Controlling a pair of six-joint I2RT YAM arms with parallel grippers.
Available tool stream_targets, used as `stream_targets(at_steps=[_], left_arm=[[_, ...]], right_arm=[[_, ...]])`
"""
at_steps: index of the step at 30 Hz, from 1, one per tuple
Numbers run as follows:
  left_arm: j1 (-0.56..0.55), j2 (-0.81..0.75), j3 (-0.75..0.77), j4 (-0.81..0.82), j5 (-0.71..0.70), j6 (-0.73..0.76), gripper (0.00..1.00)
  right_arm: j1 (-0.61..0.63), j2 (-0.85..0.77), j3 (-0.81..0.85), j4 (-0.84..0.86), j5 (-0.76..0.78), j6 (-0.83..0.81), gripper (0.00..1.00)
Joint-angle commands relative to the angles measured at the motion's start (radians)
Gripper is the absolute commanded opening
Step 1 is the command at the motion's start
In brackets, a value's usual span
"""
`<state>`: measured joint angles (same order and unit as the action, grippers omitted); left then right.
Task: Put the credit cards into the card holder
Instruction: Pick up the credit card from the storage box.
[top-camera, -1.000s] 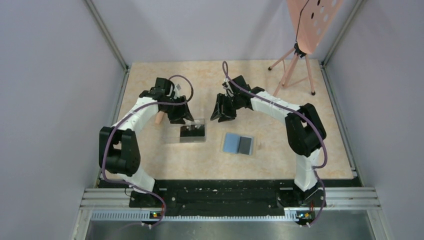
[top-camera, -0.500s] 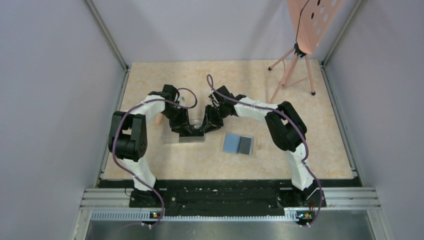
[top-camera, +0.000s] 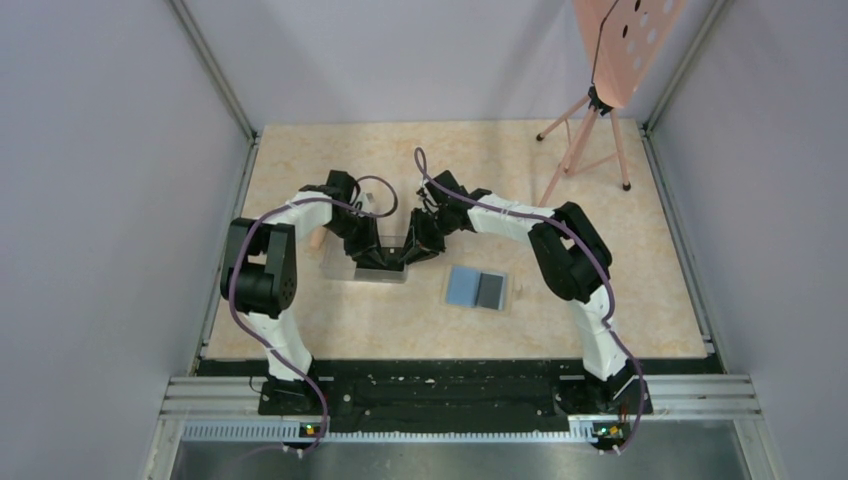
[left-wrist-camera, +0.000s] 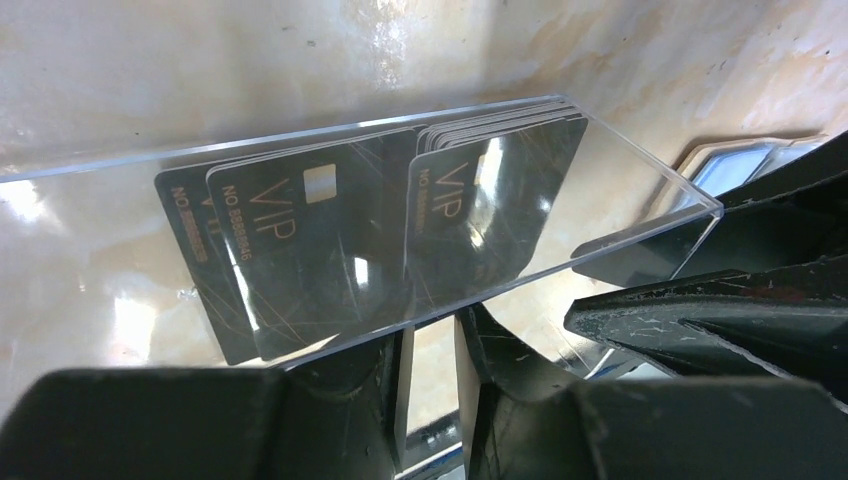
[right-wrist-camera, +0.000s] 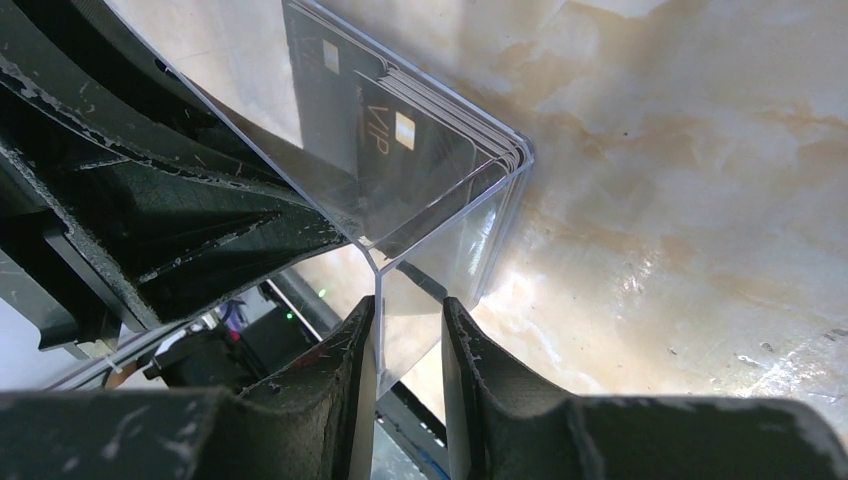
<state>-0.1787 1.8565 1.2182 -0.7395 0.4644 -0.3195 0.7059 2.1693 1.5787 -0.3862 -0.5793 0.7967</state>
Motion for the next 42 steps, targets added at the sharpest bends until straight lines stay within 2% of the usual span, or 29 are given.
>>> stream_targets(at_steps=[1,6,13,19,24,32,35,37,42], left_arm=[[-0.002,0.025,-0.024,0.047,0.033,0.0,0.26],[-0.002,0.015,-0.042,0.08,0.084,-0.011,0.24],[-0.004,-0.011,-0.051,0.081,0.069,-0.006,0.14],[-0.005,-0.058,-0.058,0.066,-0.08,-0.006,0.33],[-0.01,-0.032,-0.057,0.06,-0.095,0.003,0.33],[-0.048,0.02,-0.059,0.069,-0.061,0.004,0.21],[-0.057,0.011,-0.059,0.072,-0.058,-0.004,0.2],[-0.059,-0.001,-0.058,0.072,-0.059,-0.008,0.22],[-0.059,-0.061,-0.05,0.076,-0.061,-0.015,0.34]], right_arm=[[0.003,0.005,0.031,0.05,-0.037,0.001,0.19],[0.003,0.003,0.019,0.053,-0.041,-0.001,0.19],[0.004,0.003,0.01,0.053,-0.042,-0.004,0.19],[0.003,0.003,0.007,0.053,-0.041,-0.007,0.19],[0.003,0.003,0.005,0.053,-0.046,-0.009,0.19],[0.003,0.002,0.001,0.053,-0.051,-0.011,0.19],[0.003,0.003,-0.002,0.053,-0.053,-0.011,0.18],[0.003,0.003,-0.004,0.053,-0.054,-0.012,0.18],[0.003,-0.002,-0.011,0.053,-0.052,-0.012,0.18]])
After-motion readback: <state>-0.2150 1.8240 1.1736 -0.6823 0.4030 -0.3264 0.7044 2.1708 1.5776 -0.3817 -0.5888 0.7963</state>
